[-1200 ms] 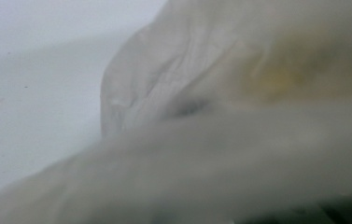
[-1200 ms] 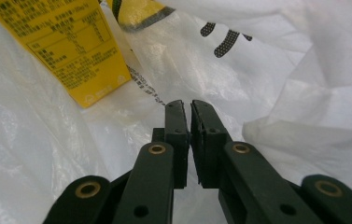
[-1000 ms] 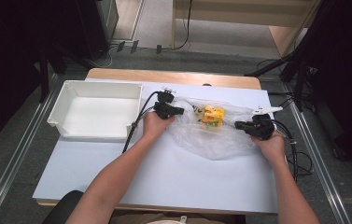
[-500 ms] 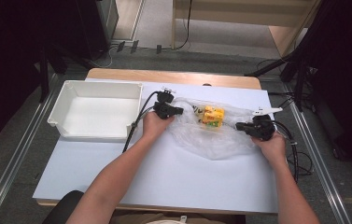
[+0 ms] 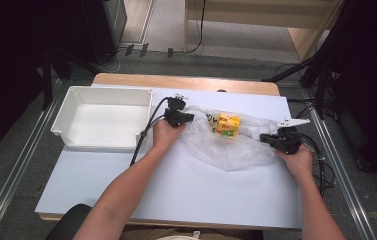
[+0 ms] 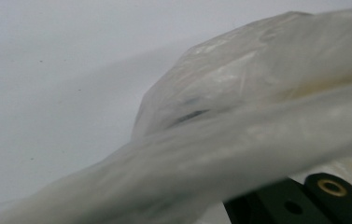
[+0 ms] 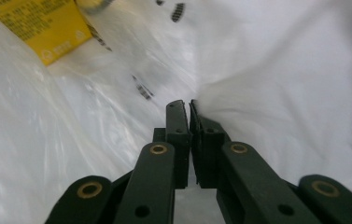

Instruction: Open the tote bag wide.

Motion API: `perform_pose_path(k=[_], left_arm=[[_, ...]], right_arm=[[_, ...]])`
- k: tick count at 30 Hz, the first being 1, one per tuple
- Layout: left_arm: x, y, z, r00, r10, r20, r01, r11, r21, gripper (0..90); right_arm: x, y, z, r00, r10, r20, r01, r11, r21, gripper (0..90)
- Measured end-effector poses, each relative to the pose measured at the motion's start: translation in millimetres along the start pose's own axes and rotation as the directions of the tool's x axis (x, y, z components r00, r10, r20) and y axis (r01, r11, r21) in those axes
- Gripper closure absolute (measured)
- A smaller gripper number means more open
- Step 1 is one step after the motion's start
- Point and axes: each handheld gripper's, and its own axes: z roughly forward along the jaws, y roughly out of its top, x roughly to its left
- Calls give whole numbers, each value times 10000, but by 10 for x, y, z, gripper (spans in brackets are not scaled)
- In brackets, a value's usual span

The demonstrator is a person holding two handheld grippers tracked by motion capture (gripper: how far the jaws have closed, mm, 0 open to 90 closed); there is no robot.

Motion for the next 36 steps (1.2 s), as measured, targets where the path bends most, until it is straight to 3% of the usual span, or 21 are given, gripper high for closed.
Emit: perform_pose_path(k=[10, 28, 33, 36], left_arm=[[24, -26, -20, 9996, -121, -239, 116, 9997, -217, 900], [22, -21, -30, 9992, -17, -388, 11, 9999, -154, 900], [48, -18, -33, 9991, -257, -327, 252, 9995, -164, 900], [62, -20, -30, 9992, -305, -251, 300, 9994, -194, 900]], right_arm=[[-45, -138, -180, 9973, 198, 706, -214, 9995, 216, 900], [-111, -274, -360, 9919, 481, 1172, -528, 9979, 371, 900], [-134, -292, -375, 9895, 539, 1342, -585, 9978, 312, 900], [-167, -300, -383, 9854, 857, 1470, -902, 9956, 243, 900]])
